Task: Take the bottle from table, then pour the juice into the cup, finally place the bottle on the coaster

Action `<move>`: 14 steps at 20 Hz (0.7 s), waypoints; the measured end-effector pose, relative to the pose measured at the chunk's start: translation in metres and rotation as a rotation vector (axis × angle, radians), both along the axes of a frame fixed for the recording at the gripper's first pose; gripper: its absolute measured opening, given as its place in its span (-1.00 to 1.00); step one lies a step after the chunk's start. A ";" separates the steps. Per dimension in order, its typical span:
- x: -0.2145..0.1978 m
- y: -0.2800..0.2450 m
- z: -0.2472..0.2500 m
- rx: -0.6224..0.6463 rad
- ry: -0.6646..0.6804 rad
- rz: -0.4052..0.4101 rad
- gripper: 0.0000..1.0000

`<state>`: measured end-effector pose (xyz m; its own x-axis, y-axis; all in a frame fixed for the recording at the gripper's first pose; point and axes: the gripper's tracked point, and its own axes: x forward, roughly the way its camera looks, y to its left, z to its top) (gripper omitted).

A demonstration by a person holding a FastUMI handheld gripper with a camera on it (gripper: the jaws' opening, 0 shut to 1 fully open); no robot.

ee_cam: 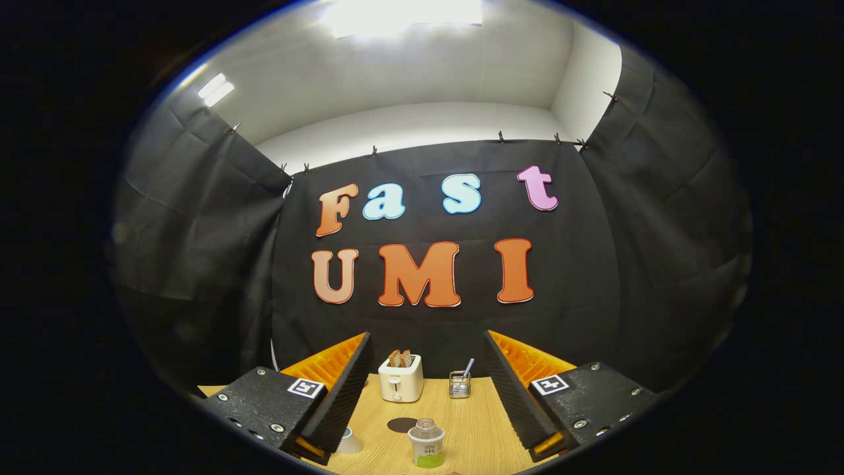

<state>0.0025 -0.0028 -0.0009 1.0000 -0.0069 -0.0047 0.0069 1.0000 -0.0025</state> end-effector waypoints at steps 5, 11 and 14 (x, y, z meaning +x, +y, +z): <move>0.003 0.000 -0.002 0.021 0.021 -0.004 0.96; -0.002 -0.008 -0.007 -0.006 0.040 -0.016 0.96; -0.003 -0.013 -0.008 0.018 0.044 -0.017 0.96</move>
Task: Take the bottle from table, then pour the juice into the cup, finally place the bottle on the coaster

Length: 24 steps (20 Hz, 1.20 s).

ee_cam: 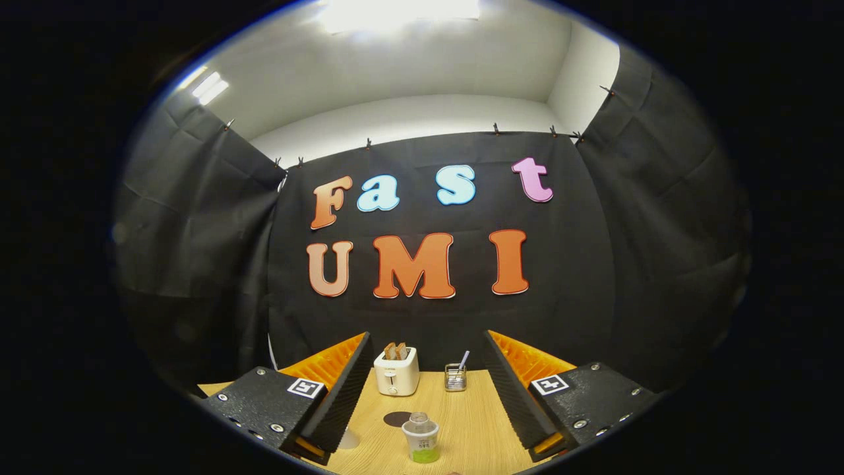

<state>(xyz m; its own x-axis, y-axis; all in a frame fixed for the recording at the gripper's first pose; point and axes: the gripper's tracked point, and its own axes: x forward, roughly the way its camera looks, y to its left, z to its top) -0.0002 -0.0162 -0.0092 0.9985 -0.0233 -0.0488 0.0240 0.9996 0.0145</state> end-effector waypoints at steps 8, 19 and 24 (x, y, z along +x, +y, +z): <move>0.003 0.002 -0.030 0.007 0.030 0.011 0.96; 0.013 0.023 -0.142 0.051 0.158 0.050 0.97; 0.017 0.026 -0.188 0.033 0.180 0.054 0.96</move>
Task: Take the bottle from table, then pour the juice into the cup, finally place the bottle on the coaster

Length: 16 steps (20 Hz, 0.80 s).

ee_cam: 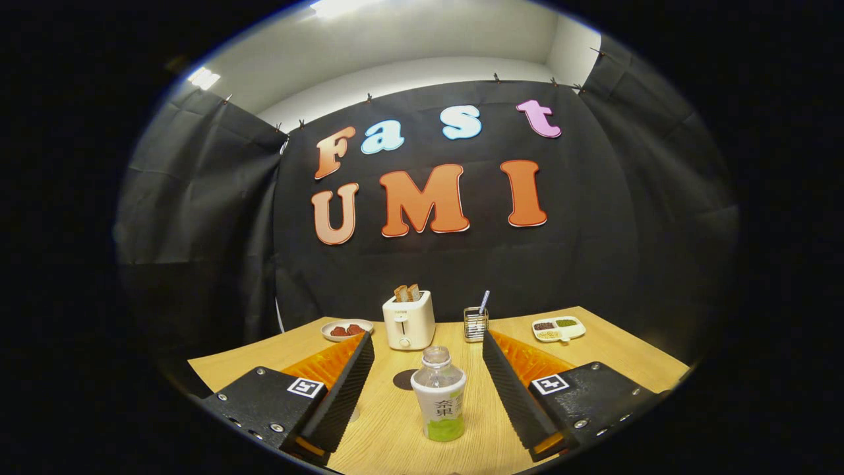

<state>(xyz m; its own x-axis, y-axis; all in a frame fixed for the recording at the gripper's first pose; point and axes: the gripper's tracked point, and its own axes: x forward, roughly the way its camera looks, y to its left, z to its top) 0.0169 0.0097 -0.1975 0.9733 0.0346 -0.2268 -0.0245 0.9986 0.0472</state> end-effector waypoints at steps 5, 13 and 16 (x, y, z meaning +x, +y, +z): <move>0.006 0.000 -0.051 -0.047 0.076 -0.014 0.97; 0.021 -0.006 -0.121 -0.047 0.227 -0.047 0.92; 0.026 -0.007 -0.141 -0.020 0.264 -0.061 0.80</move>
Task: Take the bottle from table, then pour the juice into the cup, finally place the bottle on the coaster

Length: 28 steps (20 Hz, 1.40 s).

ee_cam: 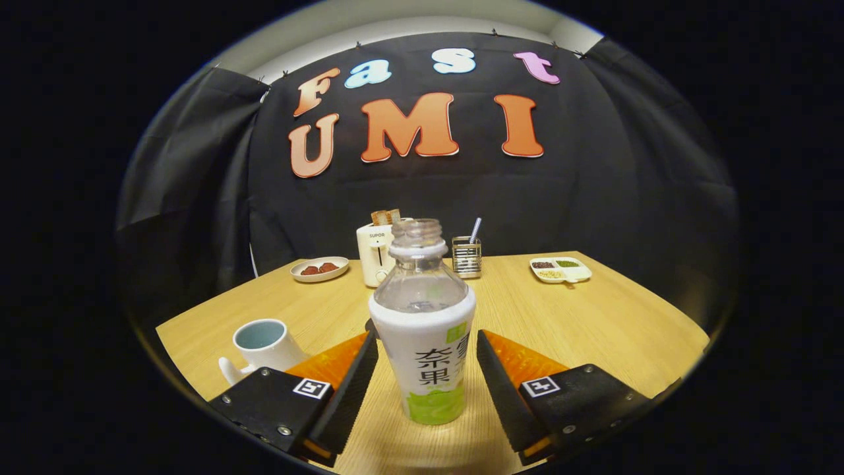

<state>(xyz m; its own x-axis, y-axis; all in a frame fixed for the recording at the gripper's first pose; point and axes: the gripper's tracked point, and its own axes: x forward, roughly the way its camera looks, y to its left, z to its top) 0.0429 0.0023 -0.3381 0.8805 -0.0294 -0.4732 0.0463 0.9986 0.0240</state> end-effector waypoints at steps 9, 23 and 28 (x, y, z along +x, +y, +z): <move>0.005 -0.001 -0.031 -0.024 0.052 -0.046 0.37; 0.023 0.027 0.009 -0.357 -0.027 0.072 0.16; 0.030 0.029 0.007 -0.591 -0.008 0.137 0.16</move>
